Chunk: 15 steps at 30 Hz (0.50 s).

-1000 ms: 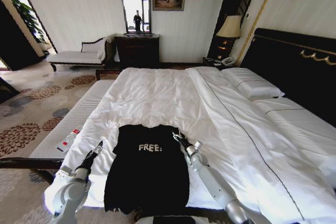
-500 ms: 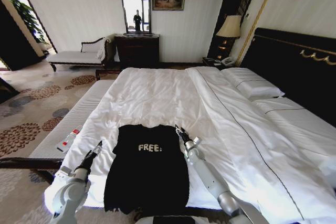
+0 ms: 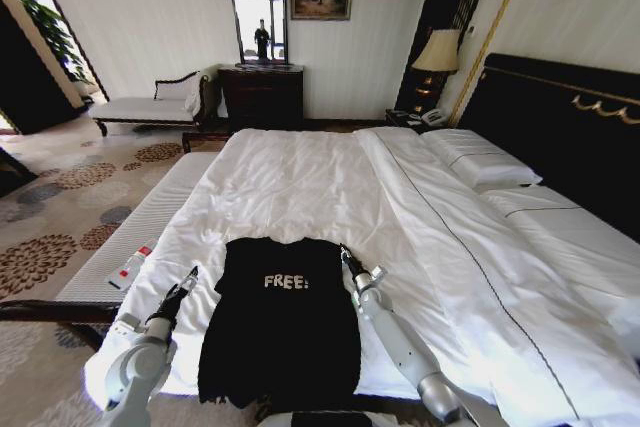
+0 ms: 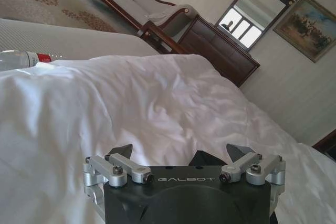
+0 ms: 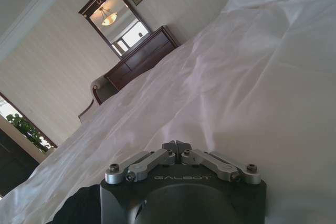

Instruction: Fold the clothes on the bed.

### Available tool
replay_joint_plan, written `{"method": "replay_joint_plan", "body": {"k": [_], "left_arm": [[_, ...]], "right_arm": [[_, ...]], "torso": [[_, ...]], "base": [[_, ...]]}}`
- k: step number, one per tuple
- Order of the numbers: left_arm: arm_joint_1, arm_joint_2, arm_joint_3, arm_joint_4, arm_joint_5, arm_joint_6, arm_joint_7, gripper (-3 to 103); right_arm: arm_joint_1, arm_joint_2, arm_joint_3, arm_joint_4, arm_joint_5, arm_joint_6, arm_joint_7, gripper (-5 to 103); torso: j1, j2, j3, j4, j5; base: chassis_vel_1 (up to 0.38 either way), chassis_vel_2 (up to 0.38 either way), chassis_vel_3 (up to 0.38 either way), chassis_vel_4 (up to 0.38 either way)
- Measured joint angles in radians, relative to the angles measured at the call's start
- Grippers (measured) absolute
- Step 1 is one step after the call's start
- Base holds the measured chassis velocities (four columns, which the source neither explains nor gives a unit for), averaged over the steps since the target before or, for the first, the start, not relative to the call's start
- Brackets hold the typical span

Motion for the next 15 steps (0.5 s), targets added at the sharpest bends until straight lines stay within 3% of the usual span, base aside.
{"method": "replay_joint_plan", "body": {"k": [7,10,12,15], "left_arm": [[-0.019,0.0,0.016,0.033,0.009,0.001,-0.003,100],[-0.02,-0.004,0.018,0.042,0.012,0.001,-0.003,100],[-0.021,-0.004,0.018,0.044,0.012,0.001,-0.003,100],[-0.023,-0.003,0.018,0.048,0.012,0.001,-0.003,100]], "right_arm": [[0.004,-0.001,-0.001,0.011,-0.003,0.013,-0.018,-2],[-0.011,-0.012,0.003,0.026,0.017,0.012,-0.027,14],[-0.017,-0.016,0.005,0.029,0.027,0.008,-0.03,14],[-0.041,-0.029,0.008,0.034,0.053,-0.008,-0.046,30]], "torso": [[0.0,0.0,0.0,0.0002,0.0],[0.0,0.0,0.0,0.0001,0.0],[0.0,0.0,0.0,0.0,0.0],[0.0,0.0,0.0,-0.0001,0.0]], "base": [[0.0,0.0,0.0,0.0],[0.0,0.0,0.0,0.0],[0.0,0.0,0.0,0.0],[0.0,0.0,0.0,0.0]]}}
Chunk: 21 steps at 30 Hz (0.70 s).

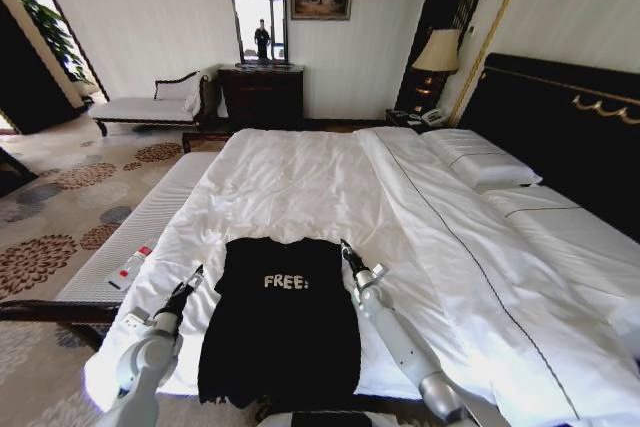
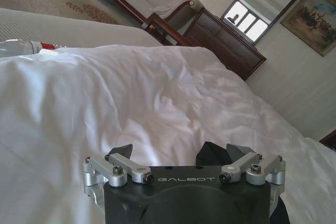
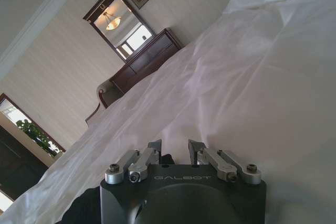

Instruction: Fold the clothes on the bed.

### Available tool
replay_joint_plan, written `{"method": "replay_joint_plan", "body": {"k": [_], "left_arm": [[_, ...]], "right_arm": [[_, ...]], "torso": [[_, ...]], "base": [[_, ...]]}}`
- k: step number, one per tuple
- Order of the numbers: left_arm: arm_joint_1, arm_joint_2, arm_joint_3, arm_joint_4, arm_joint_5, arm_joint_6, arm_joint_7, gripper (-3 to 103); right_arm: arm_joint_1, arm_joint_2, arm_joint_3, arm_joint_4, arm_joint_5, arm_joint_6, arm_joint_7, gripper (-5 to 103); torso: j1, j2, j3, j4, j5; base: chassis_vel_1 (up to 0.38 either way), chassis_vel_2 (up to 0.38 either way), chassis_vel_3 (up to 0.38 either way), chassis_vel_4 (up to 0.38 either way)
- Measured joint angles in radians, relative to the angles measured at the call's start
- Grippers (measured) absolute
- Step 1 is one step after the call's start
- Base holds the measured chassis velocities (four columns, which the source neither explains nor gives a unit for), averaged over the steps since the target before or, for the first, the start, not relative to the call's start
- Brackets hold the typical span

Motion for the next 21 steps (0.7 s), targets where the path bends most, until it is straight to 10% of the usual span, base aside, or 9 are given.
{"method": "replay_joint_plan", "body": {"k": [13,21], "left_arm": [[0.002,-0.009,-0.002,0.015,0.008,-0.003,0.0,100],[0.003,-0.004,-0.011,0.02,0.007,-0.004,0.0,100]], "right_arm": [[-0.003,0.014,-0.007,-0.047,0.007,-0.007,-0.093,77],[0.014,0.016,-0.01,-0.056,0.009,0.002,-0.099,51]], "torso": [[0.0,0.0,0.0,0.0001,-0.0001],[0.0,0.0,0.0,0.0003,0.0]], "base": [[0.0,0.0,0.0,0.0],[0.0,0.0,0.0,0.0]]}}
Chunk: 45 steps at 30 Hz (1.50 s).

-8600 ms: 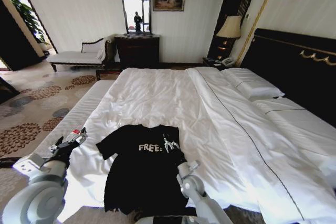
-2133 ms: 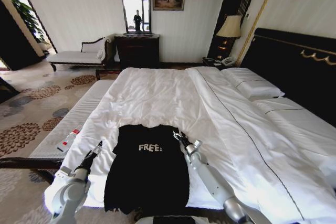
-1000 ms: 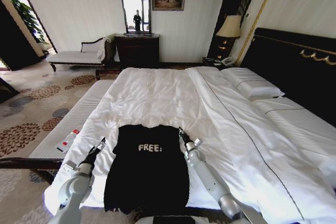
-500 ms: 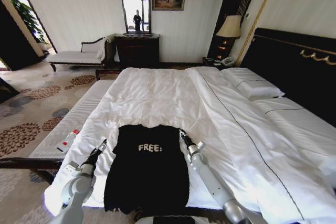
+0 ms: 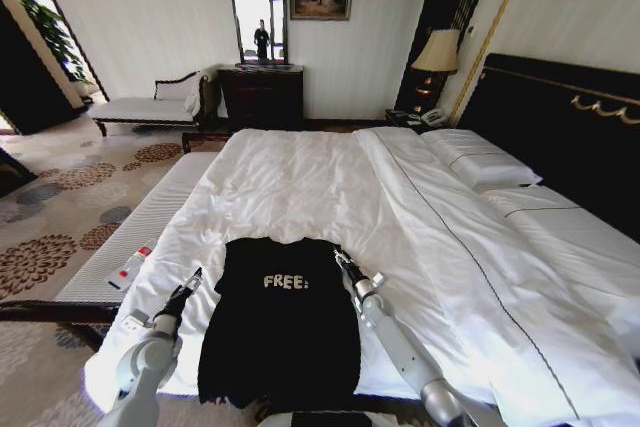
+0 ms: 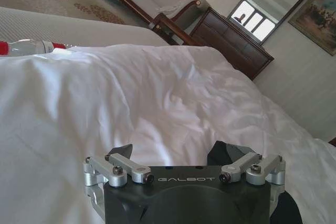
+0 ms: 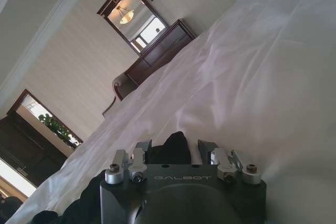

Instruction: Fold the clothes on the bed.

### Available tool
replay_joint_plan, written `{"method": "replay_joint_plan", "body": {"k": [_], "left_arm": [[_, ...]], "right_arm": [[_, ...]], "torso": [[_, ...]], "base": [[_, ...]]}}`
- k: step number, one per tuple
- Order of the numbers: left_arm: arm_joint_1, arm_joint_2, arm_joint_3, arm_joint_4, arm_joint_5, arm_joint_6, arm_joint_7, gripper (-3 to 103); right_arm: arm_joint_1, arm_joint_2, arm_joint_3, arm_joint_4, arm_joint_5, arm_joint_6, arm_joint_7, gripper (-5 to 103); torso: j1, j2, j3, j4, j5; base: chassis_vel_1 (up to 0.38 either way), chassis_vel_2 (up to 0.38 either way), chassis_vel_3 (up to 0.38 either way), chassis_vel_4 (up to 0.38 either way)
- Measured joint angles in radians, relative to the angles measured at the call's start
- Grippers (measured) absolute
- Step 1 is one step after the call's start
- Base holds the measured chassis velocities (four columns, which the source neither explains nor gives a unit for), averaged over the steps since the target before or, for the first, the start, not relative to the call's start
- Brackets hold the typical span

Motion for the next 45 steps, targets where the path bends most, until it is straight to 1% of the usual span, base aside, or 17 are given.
{"method": "replay_joint_plan", "body": {"k": [1,3,4,7,9,13,19,24,25,28,30,33,35,39,42,43,45], "left_arm": [[0.0,-0.001,0.0,0.001,0.0,0.0,0.0,100],[-0.003,-0.003,0.001,0.004,0.001,-0.001,0.0,100],[-0.003,-0.003,0.001,0.004,0.001,-0.001,0.0,100],[-0.011,-0.004,0.006,0.01,0.011,-0.004,-0.002,100],[-0.014,-0.003,0.008,0.011,0.011,-0.005,-0.003,100],[-0.038,0.011,0.021,0.026,0.011,-0.005,-0.007,100],[-0.11,0.054,0.047,0.076,-0.002,-0.001,-0.011,100],[-0.289,0.131,0.128,0.234,-0.03,0.003,-0.02,100],[-0.289,0.131,0.128,0.234,-0.03,0.003,-0.02,100],[-0.387,0.165,0.207,0.341,-0.051,0.006,-0.004,100],[-0.409,0.168,0.224,0.369,-0.066,0.008,0.005,100],[-0.465,0.16,0.269,0.454,-0.094,0.019,0.039,100],[-0.479,0.155,0.281,0.48,-0.086,0.02,0.048,100],[-0.546,0.136,0.333,0.568,-0.03,0.019,0.069,100],[-0.559,0.134,0.343,0.58,-0.025,0.018,0.071,100],[-0.578,0.132,0.357,0.592,-0.02,0.017,0.075,103],[-0.597,0.13,0.373,0.608,-0.011,0.014,0.083,100]], "right_arm": [[0.0,0.0,0.0,0.0,0.0,0.001,-0.005,51],[0.0,0.0,0.0,-0.001,0.001,0.006,-0.031,40],[0.0,0.0,0.0,-0.001,0.001,0.006,-0.031,40],[0.0,0.0,0.0,0.0,0.001,0.017,-0.054,24],[0.001,0.0,-0.001,0.0,0.001,0.019,-0.057,24],[0.007,0.0,-0.003,0.001,-0.004,0.028,-0.065,3],[0.017,0.003,-0.003,0.001,-0.029,0.059,-0.053,1],[0.011,0.002,-0.01,0.032,-0.049,0.072,-0.026,1],[0.011,0.002,-0.01,0.032,-0.049,0.072,-0.026,1],[-0.003,-0.001,-0.008,0.049,-0.061,0.072,-0.009,1],[-0.008,-0.002,-0.006,0.055,-0.064,0.072,-0.004,1],[-0.023,-0.01,-0.003,0.073,-0.068,0.073,0.009,1],[-0.027,-0.013,-0.002,0.077,-0.071,0.073,0.012,1],[-0.032,-0.021,0.001,0.086,-0.076,0.075,0.021,1],[-0.032,-0.022,0.002,0.087,-0.077,0.075,0.023,1],[-0.033,-0.023,0.002,0.087,-0.077,0.075,0.026,1],[-0.033,-0.023,0.002,0.084,-0.08,0.076,0.029,1]], "torso": [[0.0,0.0,0.0,0.0,0.0],[0.0,0.0,0.0,0.0,0.0],[0.0,0.0,0.0,0.0,0.0],[0.0,0.0,0.0,-0.0001,0.0],[0.0,0.0,0.0,-0.0001,0.0],[0.0,0.0,0.0,0.0,0.0],[0.0,0.0,0.0,0.0001,-0.0001],[0.0,0.0,0.0,-0.0004,0.0],[0.0,0.0,0.0,-0.0004,0.0],[0.0,0.0,0.0,-0.0003,-0.0001],[0.0,0.0,0.0,-0.0003,0.0],[0.0,0.0,0.0,0.0,0.0],[0.0,0.0,0.0,0.0,-0.0002],[0.0,0.0,0.0,-0.0001,-0.0001],[0.0,0.0,0.0,0.0,-0.0001],[0.0,0.0,0.0,-0.0002,0.0002],[0.0,0.0,0.0,-0.0001,0.0001]], "base": [[0.0,0.0,0.0,0.0],[0.0,0.0,0.0,0.0],[0.0,0.0,0.0,0.0],[0.0,0.0,0.0,0.0],[0.0,0.0,0.0,0.0],[0.0,0.0,0.0,0.0],[0.0,0.0,0.0,0.0],[0.0,0.0,0.0,0.0],[0.0,0.0,0.0,0.0],[0.0,0.0,0.0,0.0],[0.0,0.0,0.0,0.0],[0.0,0.0,0.0,0.0],[0.0,0.0,0.0,0.0],[0.0,0.0,0.0,0.0],[0.0,0.0,0.0,0.0],[0.0,0.0,0.0,0.0],[0.0,0.0,0.0,0.0]]}}
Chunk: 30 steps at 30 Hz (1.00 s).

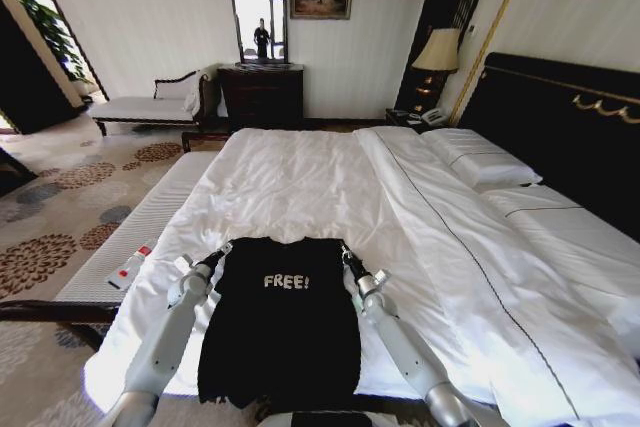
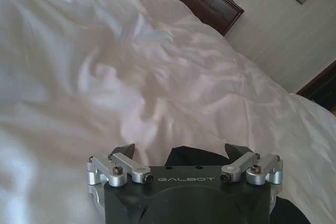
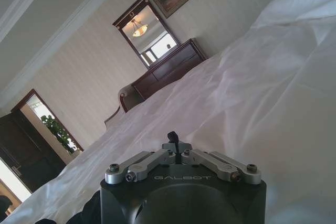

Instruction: Fold the clothes on the bed.

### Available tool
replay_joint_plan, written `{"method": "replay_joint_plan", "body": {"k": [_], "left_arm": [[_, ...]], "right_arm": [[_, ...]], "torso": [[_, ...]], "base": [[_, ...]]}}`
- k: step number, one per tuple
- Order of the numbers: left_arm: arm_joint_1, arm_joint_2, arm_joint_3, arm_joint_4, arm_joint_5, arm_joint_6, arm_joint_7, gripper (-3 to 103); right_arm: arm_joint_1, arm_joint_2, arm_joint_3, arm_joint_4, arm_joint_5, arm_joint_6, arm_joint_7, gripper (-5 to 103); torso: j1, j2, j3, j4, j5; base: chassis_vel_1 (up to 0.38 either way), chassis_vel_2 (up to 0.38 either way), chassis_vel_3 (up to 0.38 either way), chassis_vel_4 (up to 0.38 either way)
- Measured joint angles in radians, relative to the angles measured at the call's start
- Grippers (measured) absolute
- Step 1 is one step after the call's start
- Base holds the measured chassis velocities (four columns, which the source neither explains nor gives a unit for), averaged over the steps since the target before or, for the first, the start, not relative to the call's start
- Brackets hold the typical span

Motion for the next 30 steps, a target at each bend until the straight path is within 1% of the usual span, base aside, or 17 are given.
{"method": "replay_joint_plan", "body": {"k": [2,3,4,5,9,11,14,16,20,21,23,24,25,26,28,30], "left_arm": [[-0.011,-0.002,0.008,0.012,0.003,-0.004,0.004,95],[-0.011,-0.002,0.008,0.012,0.003,-0.004,0.004,95],[-0.016,-0.003,0.011,0.017,0.004,-0.007,0.008,90],[-0.019,-0.003,0.014,0.02,0.006,-0.01,0.011,90],[-0.037,-0.007,0.026,0.037,0.009,-0.013,0.017,69],[-0.041,-0.011,0.029,0.043,0.011,-0.013,0.018,69],[-0.047,-0.027,0.034,0.056,0.024,-0.014,0.018,52],[-0.047,-0.03,0.034,0.058,0.029,-0.015,0.018,52],[-0.041,-0.038,0.033,0.066,0.041,-0.019,0.018,30],[-0.041,-0.038,0.033,0.066,0.041,-0.019,0.018,30],[-0.041,-0.038,0.029,0.072,0.041,-0.021,0.018,19],[-0.042,-0.038,0.026,0.075,0.041,-0.023,0.018,19],[-0.045,-0.037,0.023,0.079,0.041,-0.024,0.018,14],[-0.045,-0.037,0.023,0.079,0.041,-0.024,0.018,14],[-0.052,-0.034,0.013,0.082,0.037,-0.028,0.018,3],[-0.056,-0.031,0.008,0.082,0.034,-0.028,0.018,2]], "right_arm": [[0.002,0.0,0.0,-0.006,-0.002,0.001,0.002,1],[0.002,0.0,0.0,-0.006,-0.002,0.001,0.002,1],[0.004,0.0,0.0,-0.008,-0.002,0.001,0.004,1],[0.006,-0.001,0.0,-0.009,-0.002,0.001,0.004,1],[0.01,-0.005,0.001,-0.014,-0.002,0.002,0.008,1],[0.01,-0.007,0.002,-0.014,-0.002,0.002,0.01,1],[0.01,-0.009,0.004,-0.018,-0.002,0.003,0.013,1],[0.01,-0.01,0.004,-0.019,-0.002,0.003,0.013,1],[0.012,-0.011,0.006,-0.026,-0.003,0.006,0.014,1],[0.012,-0.011,0.006,-0.026,-0.003,0.006,0.014,1],[0.015,-0.01,0.006,-0.032,-0.005,0.008,0.014,1],[0.018,-0.01,0.006,-0.035,-0.006,0.01,0.015,1],[0.02,-0.009,0.006,-0.037,-0.007,0.012,0.015,1],[0.02,-0.009,0.006,-0.037,-0.007,0.012,0.015,1],[0.025,-0.009,0.006,-0.037,-0.007,0.014,0.019,1],[0.025,-0.009,0.006,-0.033,-0.007,0.015,0.021,1]], "torso": [[0.0,0.0,0.0,0.0,0.0],[0.0,0.0,0.0,0.0,0.0],[0.0,0.0,0.0,0.0001,0.0],[0.0,0.0,0.0,0.0002,0.0],[0.0,0.0,0.0,0.0002,0.0],[0.0,0.0,0.0,0.0001,0.0],[0.0,0.0,0.0,0.0,-0.0001],[0.0,0.0,0.0,0.0,-0.0002],[0.0,0.0,0.0,0.0001,-0.0001],[0.0,0.0,0.0,0.0001,-0.0001],[0.0,0.0,0.0,0.0001,-0.0001],[0.0,0.0,0.0,0.0,-0.0002],[0.0,0.0,0.0,0.0001,-0.0002],[0.0,0.0,0.0,0.0001,-0.0002],[0.0,0.0,0.0,0.0,-0.0002],[0.0,0.0,0.0,-0.0002,-0.0002]], "base": [[0.0,0.0,0.0,0.0],[0.0,0.0,0.0,0.0],[0.0,0.0,0.0,0.0],[0.0,0.0,0.0,0.0],[0.0,0.0,0.0,0.0],[0.0,0.0,0.0,0.0],[0.0,0.0,0.0,0.0],[0.0,0.0,0.0,0.0],[0.0,0.0,0.0,0.0],[0.0,0.0,0.0,0.0],[0.0,0.0,0.0,0.0],[0.0,0.0,0.0,0.0],[0.0,0.0,0.0,0.0],[0.0,0.0,0.0,0.0],[0.0,0.0,0.0,0.0],[0.0,0.0,0.0,0.0]]}}
